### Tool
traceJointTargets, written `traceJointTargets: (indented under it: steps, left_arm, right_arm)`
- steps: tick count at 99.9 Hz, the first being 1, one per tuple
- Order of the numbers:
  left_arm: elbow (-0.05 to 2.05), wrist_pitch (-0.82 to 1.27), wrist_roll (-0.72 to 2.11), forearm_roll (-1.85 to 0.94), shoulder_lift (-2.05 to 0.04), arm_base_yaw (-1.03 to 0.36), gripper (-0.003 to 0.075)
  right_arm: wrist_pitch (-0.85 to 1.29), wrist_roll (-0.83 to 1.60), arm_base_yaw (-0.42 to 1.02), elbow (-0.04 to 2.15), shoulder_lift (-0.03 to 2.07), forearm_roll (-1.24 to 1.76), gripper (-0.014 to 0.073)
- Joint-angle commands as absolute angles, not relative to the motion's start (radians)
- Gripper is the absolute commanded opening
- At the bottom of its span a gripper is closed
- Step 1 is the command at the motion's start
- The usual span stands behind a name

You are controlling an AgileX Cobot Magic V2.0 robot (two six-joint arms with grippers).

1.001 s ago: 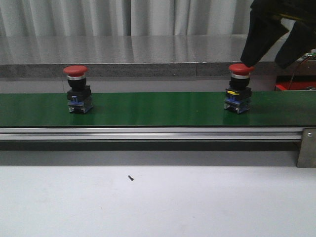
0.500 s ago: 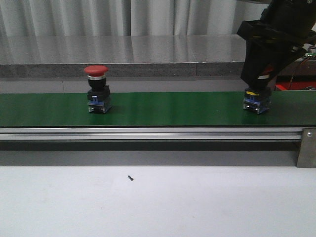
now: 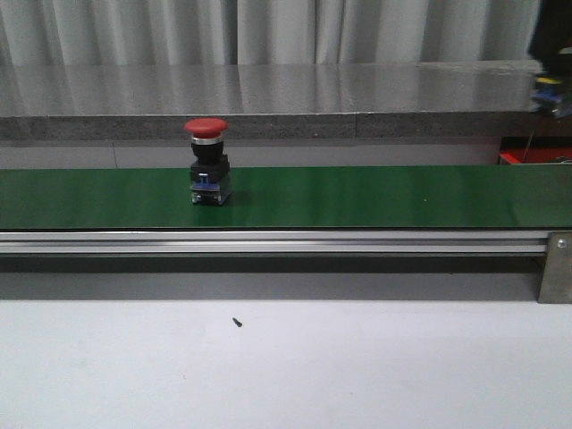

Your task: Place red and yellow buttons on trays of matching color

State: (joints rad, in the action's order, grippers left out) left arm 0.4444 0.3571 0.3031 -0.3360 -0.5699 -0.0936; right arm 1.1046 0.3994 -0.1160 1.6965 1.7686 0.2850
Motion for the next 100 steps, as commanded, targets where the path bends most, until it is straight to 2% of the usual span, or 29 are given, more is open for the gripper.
traceJointTargets:
  steps: [1,19,33,72,100]
  left_arm:
    - [0.471,0.286,0.303,-0.352,-0.568,-0.102,-0.002]
    - [0.471,0.286,0.303,-0.352,-0.568,-0.102,-0.002]
    - [0.471,0.286,0.303,-0.352,-0.568,-0.102,-0.002]
    - [0.471,0.286,0.303,-0.352,-0.568,-0.102,-0.002]
    - [0.471,0.288,0.303,-0.352,-0.568,-0.102,-0.002]
  right_arm:
    - [1.094,0.399,-0.209,1.749,1.728,0.29,0.0164]
    - [1.093,0.399,-0.364,1.795,1.786,0.29,0.0164]
    - [1.075,0.399,-0.43,1.832,1.862,0.291,0.0164]
    - [1.042,0.399,-0.439,1.954,2.105,0.29,0.0164]
    - [1.013,0.399,-0.439,1.965,2.158,0.281,0.0167]
